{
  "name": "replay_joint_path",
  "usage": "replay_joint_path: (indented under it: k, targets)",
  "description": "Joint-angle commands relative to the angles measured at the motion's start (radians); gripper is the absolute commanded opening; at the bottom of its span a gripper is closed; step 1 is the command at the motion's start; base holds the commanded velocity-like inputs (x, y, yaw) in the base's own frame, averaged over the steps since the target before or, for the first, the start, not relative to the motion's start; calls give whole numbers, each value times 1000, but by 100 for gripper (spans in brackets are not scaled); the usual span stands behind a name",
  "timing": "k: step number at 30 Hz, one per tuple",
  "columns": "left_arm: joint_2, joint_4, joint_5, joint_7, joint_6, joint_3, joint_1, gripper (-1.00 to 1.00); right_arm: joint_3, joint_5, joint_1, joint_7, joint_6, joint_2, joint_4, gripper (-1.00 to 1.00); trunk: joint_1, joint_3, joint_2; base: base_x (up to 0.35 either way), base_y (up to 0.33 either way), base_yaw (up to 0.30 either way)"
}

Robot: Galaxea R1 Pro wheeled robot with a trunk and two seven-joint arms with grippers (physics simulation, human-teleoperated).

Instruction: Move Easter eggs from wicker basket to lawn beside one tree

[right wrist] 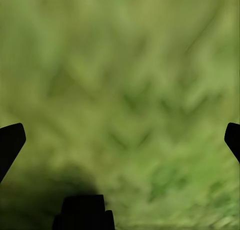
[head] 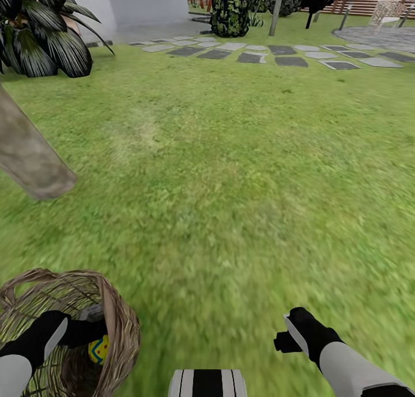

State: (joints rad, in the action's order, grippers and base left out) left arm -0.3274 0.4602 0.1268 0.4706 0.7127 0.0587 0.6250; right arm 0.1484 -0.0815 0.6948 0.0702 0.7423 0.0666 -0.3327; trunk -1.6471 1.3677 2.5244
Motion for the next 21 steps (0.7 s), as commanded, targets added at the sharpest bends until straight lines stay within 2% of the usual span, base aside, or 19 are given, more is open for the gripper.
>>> replay_joint_path:
  k: [1, 4, 15, 18, 21]
  targets:
    - [3, 1, 17, -3, 10, 6, -1, -100, 7, -9, 0, 6, 5, 1, -2, 100, 0, 1, 0, 0, 0, 0]
    - [5, 0, 16, -4, 8, 6, -1, -100, 7, -9, 0, 6, 5, 1, -2, 100, 0, 1, 0, 0, 0, 0]
    - [3, -4, 22, -4, 19, 7, -1, -100, 8, -9, 0, 6, 5, 0, -2, 100, 5, -42, -2, -8, -6, 0]
    - [2, -5, 34, -4, 19, 7, -1, -100, 8, -9, 0, 6, 5, -1, -2, 100, 6, -53, -3, -151, 165, 0]
    - [5, -5, 36, -4, 18, 6, -1, -100, 8, -9, 0, 6, 5, -1, -2, 100, 6, -53, -3, -37, 248, 0]
